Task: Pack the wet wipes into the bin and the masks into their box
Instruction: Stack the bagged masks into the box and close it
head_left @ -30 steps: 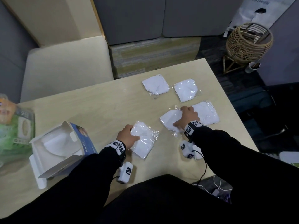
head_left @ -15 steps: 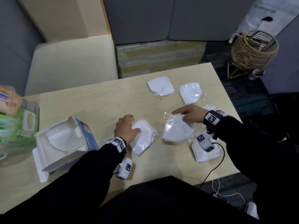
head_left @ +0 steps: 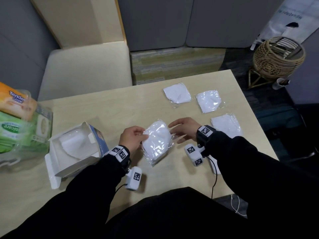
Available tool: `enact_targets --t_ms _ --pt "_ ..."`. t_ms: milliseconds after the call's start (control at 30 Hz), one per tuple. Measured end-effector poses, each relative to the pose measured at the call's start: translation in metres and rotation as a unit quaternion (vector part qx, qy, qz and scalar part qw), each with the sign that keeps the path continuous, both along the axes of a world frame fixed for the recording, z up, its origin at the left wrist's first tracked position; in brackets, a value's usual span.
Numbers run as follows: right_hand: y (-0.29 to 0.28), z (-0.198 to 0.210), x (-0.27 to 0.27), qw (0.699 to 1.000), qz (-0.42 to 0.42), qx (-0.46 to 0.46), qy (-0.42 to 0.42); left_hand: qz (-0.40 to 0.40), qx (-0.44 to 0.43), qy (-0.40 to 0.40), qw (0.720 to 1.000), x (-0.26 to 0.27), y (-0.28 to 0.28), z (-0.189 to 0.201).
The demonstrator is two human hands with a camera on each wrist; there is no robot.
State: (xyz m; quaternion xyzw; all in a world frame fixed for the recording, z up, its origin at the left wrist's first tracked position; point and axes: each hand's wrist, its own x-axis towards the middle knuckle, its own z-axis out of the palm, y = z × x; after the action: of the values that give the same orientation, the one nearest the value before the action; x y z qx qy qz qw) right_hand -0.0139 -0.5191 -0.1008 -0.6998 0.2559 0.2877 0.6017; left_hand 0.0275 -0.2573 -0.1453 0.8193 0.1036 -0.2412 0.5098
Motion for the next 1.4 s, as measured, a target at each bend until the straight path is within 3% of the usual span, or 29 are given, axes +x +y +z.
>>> enact_targets --t_ms 167,300,367,467,533,667,733,867,1000,1067,1133,1267,1333,1400 --pt "0.024 -0.027 -0.008 0.994 -0.005 -0.106 0.004 -0.043 0.137 -0.038 0.989 -0.013 0.006 -0.015" --pt "0.03 -0.034 -0.013 0.98 0.028 -0.196 -0.019 -0.074 0.176 -0.051 0.98 -0.015 0.005 -0.025" --pt "0.026 -0.034 -0.018 0.981 0.021 -0.192 -0.019 -0.085 0.182 -0.061 0.978 -0.015 0.003 -0.026" --pt "0.007 -0.034 -0.03 0.988 -0.056 -0.141 -0.003 -0.084 0.163 -0.08 0.98 -0.011 -0.002 -0.019" --pt "-0.018 -0.033 -0.043 0.982 -0.104 -0.154 -0.01 -0.088 0.152 -0.106 0.979 -0.009 -0.013 -0.009" --pt "-0.086 -0.034 -0.082 0.951 -0.207 -0.229 -0.011 -0.18 0.234 -0.209 0.932 -0.012 -0.053 0.018" --pt "-0.117 -0.038 -0.106 0.927 -0.246 -0.283 0.006 -0.241 0.206 -0.251 0.915 -0.018 -0.08 0.027" --pt "-0.144 -0.046 -0.151 0.898 -0.294 -0.322 0.051 -0.389 0.095 -0.183 0.898 -0.042 -0.133 0.025" --pt "-0.138 -0.06 -0.173 0.908 -0.256 -0.319 0.096 -0.509 0.125 -0.066 0.849 -0.071 -0.171 0.007" --pt "-0.126 -0.063 -0.175 0.915 -0.246 -0.308 0.083 -0.53 0.165 -0.005 0.832 -0.082 -0.178 -0.004" --pt "-0.112 -0.061 -0.172 0.922 -0.24 -0.294 0.076 -0.515 0.184 0.029 0.837 -0.089 -0.181 -0.013" --pt "-0.094 -0.058 -0.157 0.947 -0.216 -0.224 0.082 -0.351 0.069 0.139 0.923 -0.091 -0.178 -0.021" --pt "-0.089 -0.054 -0.152 0.96 -0.251 -0.109 0.056 -0.254 0.011 0.172 0.952 -0.087 -0.177 -0.016" --pt "-0.084 -0.041 -0.145 0.951 -0.31 0.006 0.021 -0.195 0.016 0.108 0.975 -0.076 -0.174 -0.009"
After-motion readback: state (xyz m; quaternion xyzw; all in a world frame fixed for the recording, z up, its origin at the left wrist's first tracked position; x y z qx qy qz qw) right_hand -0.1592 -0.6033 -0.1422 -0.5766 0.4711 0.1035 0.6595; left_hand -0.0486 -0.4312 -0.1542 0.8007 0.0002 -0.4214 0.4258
